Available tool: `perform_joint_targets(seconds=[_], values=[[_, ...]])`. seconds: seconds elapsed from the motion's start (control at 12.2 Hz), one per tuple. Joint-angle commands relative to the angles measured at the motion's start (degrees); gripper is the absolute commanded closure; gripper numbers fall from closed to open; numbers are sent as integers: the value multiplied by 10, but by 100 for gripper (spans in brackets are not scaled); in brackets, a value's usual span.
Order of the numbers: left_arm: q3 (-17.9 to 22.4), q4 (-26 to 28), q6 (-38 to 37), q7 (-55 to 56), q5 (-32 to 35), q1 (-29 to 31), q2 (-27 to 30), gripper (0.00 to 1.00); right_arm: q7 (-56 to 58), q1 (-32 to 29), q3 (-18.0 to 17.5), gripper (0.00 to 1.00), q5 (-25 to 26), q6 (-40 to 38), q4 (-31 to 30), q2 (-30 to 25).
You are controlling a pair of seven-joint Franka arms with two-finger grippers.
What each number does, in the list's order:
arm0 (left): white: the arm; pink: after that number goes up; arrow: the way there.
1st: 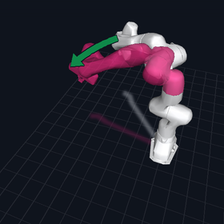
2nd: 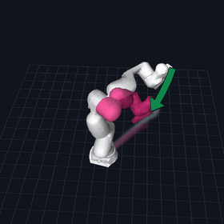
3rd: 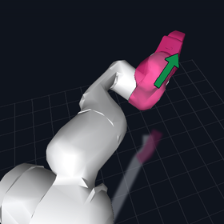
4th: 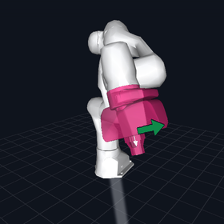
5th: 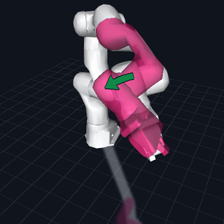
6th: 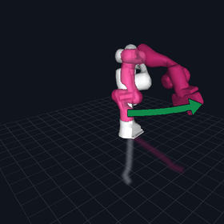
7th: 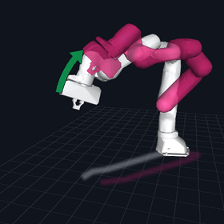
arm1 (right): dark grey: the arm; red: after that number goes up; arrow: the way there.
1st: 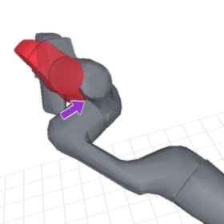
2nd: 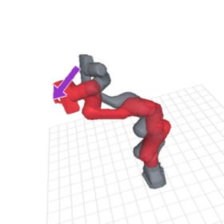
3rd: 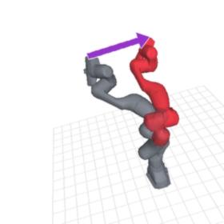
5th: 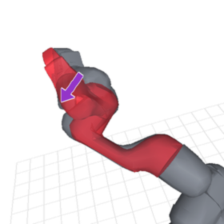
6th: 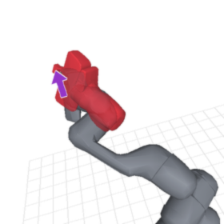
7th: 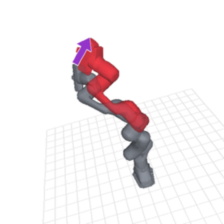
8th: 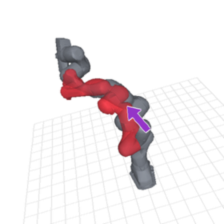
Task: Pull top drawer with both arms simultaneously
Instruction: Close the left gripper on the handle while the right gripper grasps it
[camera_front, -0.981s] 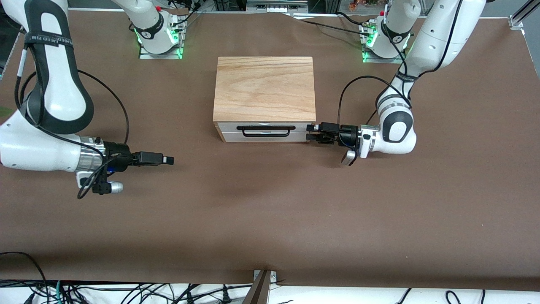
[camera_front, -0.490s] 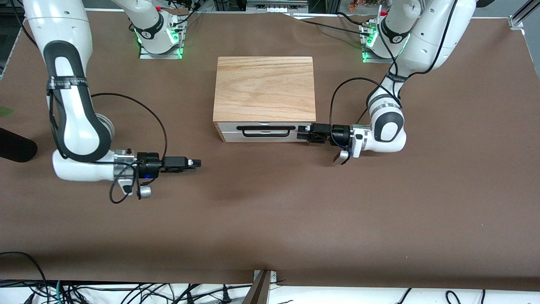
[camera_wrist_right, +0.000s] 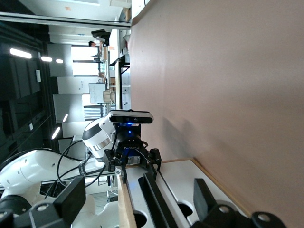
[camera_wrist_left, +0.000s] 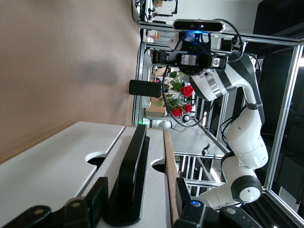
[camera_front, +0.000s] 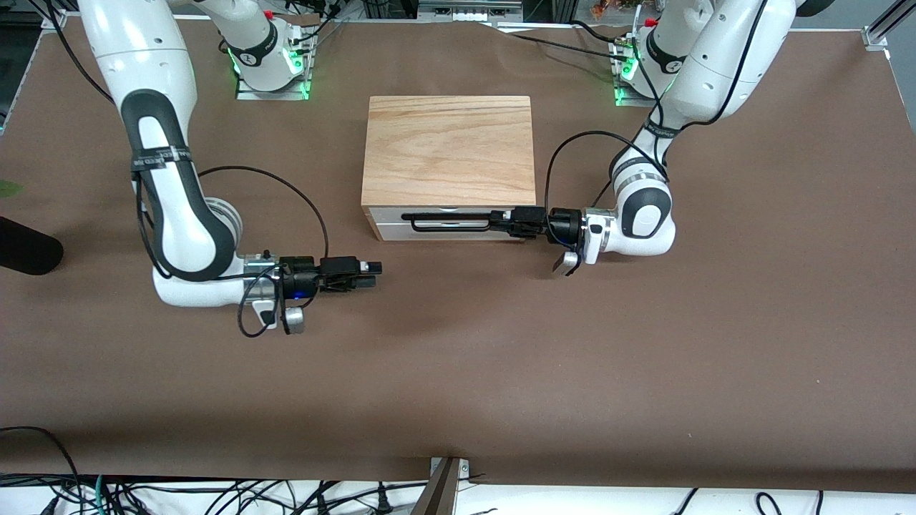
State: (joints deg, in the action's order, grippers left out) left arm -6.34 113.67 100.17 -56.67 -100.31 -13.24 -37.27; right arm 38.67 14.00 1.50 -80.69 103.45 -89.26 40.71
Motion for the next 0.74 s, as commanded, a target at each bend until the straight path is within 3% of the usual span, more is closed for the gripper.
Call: perform_joint_targets(seconds=[0.0,0.16,0.33,0.65], values=[[-7,-9,21,-13,-19,-9,-8,40,70,4,0,0,-29,-7,-21,4],[-10,-9,21,-13,-26,-11,-10,41,85,15,0,0,-44,-18,-35,8],[-10,-9,27,-14,-27,-13,-11,48,113,23,0,0,-46,-30,-51,8],[-10,-6,30,-20,-26,-14,-15,55,195,45,0,0,-109,-40,-100,8]])
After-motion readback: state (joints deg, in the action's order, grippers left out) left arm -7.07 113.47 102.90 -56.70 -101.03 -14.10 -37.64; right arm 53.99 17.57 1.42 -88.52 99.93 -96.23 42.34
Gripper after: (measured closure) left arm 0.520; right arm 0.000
